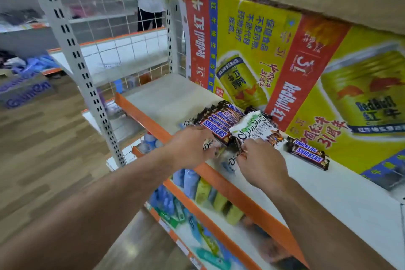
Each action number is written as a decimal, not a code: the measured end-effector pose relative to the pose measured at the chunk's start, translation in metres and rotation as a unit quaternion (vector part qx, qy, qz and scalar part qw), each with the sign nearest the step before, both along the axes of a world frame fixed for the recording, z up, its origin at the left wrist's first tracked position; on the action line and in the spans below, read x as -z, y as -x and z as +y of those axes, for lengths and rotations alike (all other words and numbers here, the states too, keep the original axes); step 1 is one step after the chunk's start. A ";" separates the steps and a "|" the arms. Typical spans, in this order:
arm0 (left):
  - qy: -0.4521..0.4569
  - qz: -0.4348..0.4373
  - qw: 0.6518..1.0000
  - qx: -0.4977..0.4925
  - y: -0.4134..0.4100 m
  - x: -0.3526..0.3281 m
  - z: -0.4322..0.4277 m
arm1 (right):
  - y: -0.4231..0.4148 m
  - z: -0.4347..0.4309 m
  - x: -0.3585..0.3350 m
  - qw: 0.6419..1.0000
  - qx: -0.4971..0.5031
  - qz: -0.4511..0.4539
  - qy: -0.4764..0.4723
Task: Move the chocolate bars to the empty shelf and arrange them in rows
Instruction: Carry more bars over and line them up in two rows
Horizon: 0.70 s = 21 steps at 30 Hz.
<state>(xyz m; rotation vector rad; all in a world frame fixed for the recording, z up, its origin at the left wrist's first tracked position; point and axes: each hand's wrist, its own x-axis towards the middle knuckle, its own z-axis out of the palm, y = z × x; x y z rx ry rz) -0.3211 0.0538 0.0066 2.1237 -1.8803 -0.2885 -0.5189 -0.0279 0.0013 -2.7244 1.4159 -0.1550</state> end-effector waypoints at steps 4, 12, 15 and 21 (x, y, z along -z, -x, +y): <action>-0.028 -0.042 0.998 0.023 -0.019 0.000 -0.032 | -0.015 -0.024 0.002 0.997 0.021 0.054 0.044; -0.024 -0.146 0.982 0.114 -0.038 0.004 -0.082 | -0.025 -0.039 0.011 0.997 0.054 0.039 0.044; -0.040 -0.159 0.975 0.150 -0.047 0.007 -0.096 | -0.030 -0.039 0.012 0.995 0.080 0.039 0.045; -0.018 -0.140 0.968 0.209 -0.062 0.011 -0.109 | -0.042 -0.030 0.010 0.988 0.149 0.043 0.023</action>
